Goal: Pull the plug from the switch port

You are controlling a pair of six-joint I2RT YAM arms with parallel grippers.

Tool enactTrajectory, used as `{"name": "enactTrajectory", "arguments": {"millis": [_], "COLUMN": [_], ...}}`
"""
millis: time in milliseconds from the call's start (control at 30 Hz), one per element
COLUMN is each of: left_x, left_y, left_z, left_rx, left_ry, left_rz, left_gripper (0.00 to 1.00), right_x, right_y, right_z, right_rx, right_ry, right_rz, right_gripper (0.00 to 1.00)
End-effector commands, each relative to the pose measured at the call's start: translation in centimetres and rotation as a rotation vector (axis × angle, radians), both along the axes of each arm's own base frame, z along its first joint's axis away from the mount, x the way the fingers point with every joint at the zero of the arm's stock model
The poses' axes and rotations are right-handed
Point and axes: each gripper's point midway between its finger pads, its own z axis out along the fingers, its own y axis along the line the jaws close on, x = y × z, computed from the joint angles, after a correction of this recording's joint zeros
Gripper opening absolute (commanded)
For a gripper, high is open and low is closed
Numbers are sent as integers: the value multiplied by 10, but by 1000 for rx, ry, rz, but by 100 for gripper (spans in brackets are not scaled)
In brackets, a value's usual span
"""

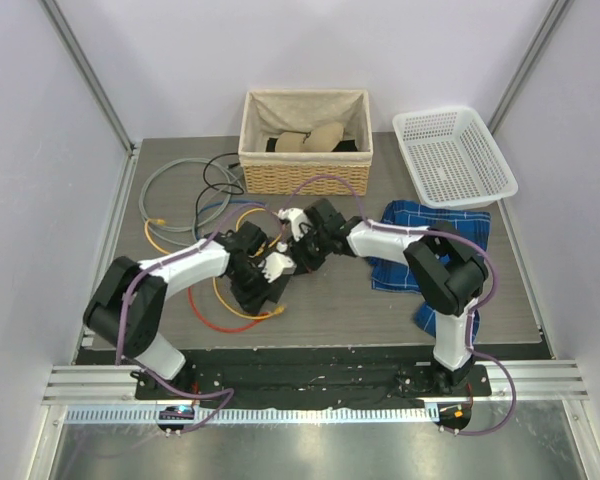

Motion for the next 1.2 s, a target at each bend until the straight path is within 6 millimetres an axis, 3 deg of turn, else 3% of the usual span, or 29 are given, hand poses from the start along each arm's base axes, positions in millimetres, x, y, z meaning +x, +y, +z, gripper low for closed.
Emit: {"name": "enactTrajectory", "arguments": {"millis": [0,33,67,133,200,333,433,467,600,767,867,1000,1167], "left_x": [3,14,12,26,44,89,116,122,157,212,231,240,252], "left_y": [-55,-64,-63,-68,-60,-43,-33,-32,-28,-22,-20,-24,-23], "left_z": [14,25,33,66,92,123,113,99,80,82,83,80,53], "left_rx": [-158,-179,-175,-238,-281,-300,-220,-192,-161,-159,-171,-184,-124], "left_ry": [64,48,64,5,-61,-237,-283,-252,-288,-374,-383,-377,-324], "left_rz": [-51,-49,-47,-45,5,119,158,164,193,298,340,333,312], "left_gripper": [43,43,43,43,43,49,49,49,49,49,46,41,27], "right_x": [35,40,42,53,64,77,82,83,91,93,85,71,60], "right_y": [-15,-16,-29,-40,-56,-59,-54,-53,-53,-51,-51,-51,-40], "right_z": [15,24,27,49,60,75,81,80,71,75,76,68,54], "right_rx": [-33,-28,-52,-34,-36,-34,-12,-12,-45,-22,-8,-15,-30], "right_ry": [-62,-72,-60,-92,-97,-82,-88,-89,-92,-99,-94,-75,-68], "right_rz": [-1,4,-3,-29,-71,-110,-126,-125,-122,-143,-143,-132,-89], "right_gripper": [5,5,6,6,7,11,11,11,12,6,2,1,1]}}
